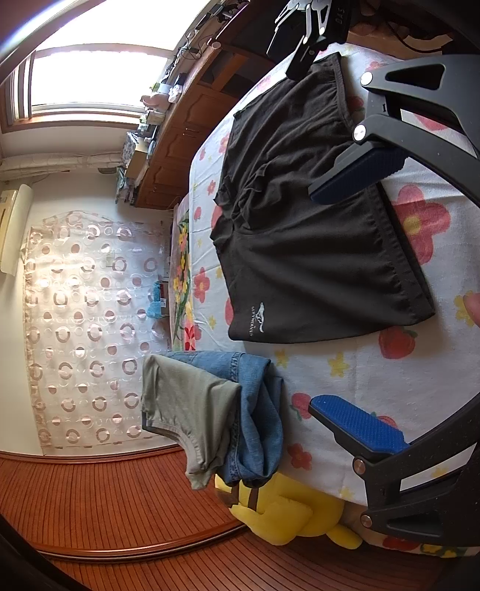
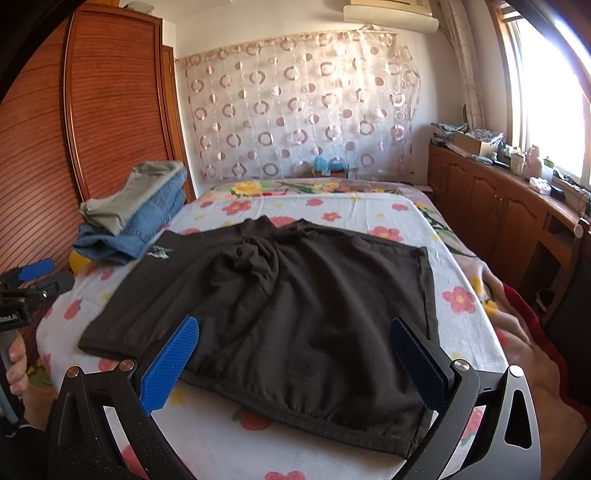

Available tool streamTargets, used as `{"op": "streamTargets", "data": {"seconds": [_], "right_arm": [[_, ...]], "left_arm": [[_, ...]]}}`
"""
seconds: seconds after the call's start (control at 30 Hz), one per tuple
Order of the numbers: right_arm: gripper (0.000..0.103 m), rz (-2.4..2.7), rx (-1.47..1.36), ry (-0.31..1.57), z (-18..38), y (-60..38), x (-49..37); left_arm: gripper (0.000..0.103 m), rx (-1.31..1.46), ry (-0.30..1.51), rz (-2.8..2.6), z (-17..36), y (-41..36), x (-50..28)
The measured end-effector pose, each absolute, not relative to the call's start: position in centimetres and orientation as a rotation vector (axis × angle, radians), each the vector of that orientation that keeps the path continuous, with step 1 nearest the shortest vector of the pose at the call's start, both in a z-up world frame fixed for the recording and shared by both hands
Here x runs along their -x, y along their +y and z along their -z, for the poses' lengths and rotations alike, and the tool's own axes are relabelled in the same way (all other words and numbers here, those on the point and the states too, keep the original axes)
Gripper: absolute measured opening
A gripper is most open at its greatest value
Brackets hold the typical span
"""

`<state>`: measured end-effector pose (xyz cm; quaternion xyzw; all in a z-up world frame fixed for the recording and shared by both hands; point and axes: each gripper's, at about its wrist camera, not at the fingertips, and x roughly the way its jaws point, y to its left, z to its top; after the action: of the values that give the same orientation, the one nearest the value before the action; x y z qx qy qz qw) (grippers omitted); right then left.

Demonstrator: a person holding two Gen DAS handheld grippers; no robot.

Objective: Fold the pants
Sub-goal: 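Lower the left tool to the shorts' waistband and close its fingers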

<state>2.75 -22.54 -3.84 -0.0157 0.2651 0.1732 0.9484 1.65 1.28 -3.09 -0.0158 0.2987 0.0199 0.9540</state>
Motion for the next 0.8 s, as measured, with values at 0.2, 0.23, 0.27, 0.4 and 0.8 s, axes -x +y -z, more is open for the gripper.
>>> {"op": "streamTargets", "data": {"seconds": [0.2, 0.23, 0.27, 0.4, 0.8], "right_arm": [[0.103, -0.347, 0.074, 0.586, 4.1, -22.0, -3.7], [0.103, -0.347, 0.077, 0.595, 4.1, -21.9, -3.9], [0.103, -0.348, 0.081, 0.607, 4.2, -21.9, -4.1], [0.103, -0.328, 0.101, 0.661, 4.2, -21.9, -4.9], [0.103, -0.3, 0.147, 0.714, 2.6, -20.8, -4.2]], "left_arm": [[0.103, 0.036, 0.636, -0.044, 4.1, 1.6, -2.0], [0.103, 0.036, 0.641, -0.045, 4.1, 1.6, -1.9], [0.103, 0.035, 0.644, -0.045, 4.2, 1.7, -1.9], [0.103, 0.034, 0.659, -0.05, 4.8, 2.1, -1.9], [0.103, 0.037, 0.725, -0.052, 6.8, 3.2, -1.8]]}}
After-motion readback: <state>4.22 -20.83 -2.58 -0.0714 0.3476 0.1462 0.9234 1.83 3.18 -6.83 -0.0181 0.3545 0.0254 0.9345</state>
